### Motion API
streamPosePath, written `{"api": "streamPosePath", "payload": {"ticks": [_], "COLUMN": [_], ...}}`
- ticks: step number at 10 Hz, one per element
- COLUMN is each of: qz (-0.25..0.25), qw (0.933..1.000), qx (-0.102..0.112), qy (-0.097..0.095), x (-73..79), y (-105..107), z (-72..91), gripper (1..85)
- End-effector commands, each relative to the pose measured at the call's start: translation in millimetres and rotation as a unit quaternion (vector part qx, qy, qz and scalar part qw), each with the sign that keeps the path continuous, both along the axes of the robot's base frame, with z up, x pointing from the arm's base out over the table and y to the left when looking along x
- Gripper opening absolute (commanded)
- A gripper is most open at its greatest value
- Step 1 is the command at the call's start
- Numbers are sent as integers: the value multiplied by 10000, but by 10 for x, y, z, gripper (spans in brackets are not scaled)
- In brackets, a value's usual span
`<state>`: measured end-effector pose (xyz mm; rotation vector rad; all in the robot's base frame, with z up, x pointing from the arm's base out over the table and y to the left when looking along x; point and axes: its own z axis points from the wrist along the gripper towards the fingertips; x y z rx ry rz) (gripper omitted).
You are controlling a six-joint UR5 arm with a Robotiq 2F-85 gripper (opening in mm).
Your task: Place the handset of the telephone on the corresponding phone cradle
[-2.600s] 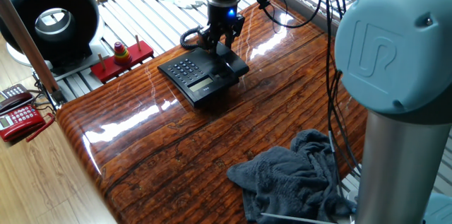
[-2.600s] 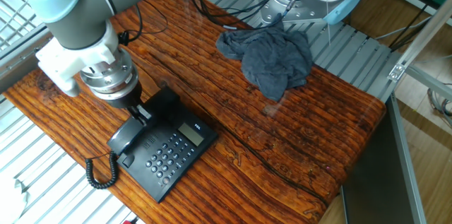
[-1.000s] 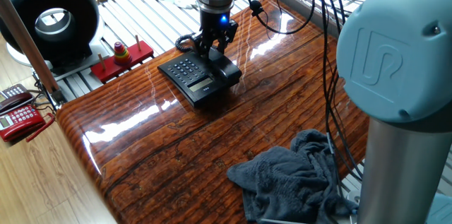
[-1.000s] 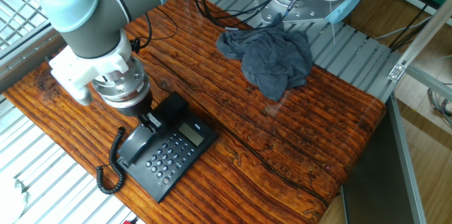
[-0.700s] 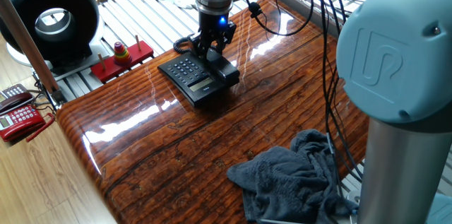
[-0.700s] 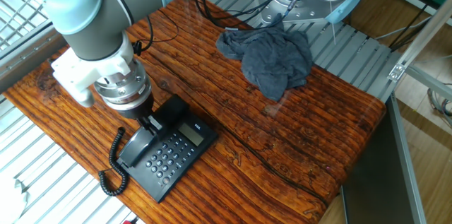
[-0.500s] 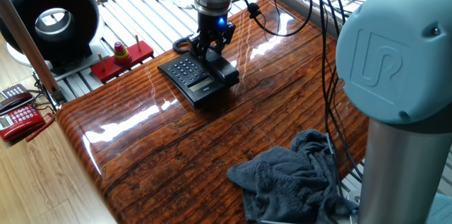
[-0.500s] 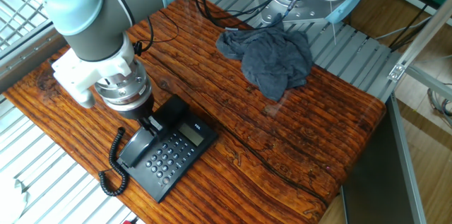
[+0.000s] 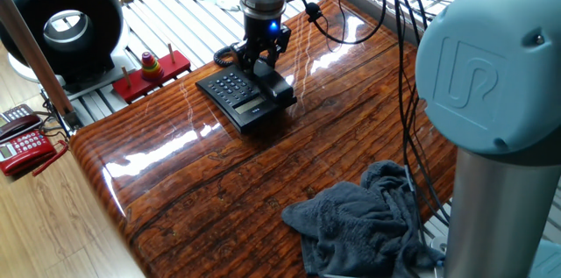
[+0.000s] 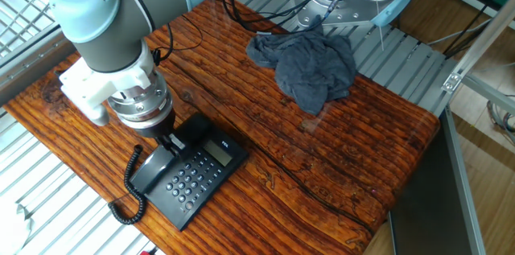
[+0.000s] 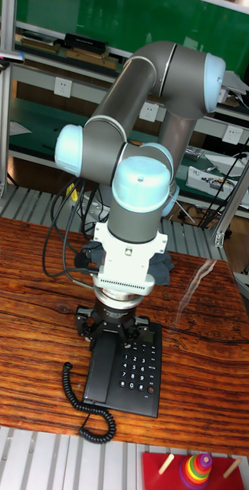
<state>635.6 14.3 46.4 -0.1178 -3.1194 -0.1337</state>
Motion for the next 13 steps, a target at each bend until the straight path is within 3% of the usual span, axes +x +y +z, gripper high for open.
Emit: {"api": "streamPosePath", "payload": {"ticks": [1,5,13], "qz": [62,51,152], "qw": [9999,9998,9998], "qx": [65,118,27], "qy": [-92,-122,-122], "x": [47,56,42], "y": [27,65,-11], "z": [13,70,281], "gripper": [587,593,597]}}
